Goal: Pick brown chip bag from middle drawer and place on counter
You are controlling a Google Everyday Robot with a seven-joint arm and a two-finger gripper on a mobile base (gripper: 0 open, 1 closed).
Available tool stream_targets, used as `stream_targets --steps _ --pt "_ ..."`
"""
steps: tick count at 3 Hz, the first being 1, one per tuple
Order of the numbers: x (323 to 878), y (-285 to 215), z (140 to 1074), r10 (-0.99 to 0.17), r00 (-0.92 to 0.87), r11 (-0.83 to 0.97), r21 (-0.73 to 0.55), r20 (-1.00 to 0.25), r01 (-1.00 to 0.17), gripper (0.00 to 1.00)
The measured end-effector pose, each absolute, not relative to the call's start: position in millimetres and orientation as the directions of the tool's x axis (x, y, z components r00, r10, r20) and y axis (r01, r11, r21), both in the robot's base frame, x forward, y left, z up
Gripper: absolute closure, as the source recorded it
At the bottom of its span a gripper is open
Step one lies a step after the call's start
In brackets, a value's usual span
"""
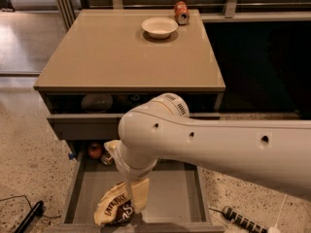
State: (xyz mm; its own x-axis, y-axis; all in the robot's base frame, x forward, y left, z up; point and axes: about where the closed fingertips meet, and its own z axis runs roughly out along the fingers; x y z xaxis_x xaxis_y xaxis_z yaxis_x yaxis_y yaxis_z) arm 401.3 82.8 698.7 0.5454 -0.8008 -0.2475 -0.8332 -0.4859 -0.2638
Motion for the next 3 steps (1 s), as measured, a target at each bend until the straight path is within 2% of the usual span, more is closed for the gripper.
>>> stream_targets --steps 3 --pt "410.7 97.5 688.7 -0.818 0.523 -0.455 -0.286 -0.240 -0.843 0.00"
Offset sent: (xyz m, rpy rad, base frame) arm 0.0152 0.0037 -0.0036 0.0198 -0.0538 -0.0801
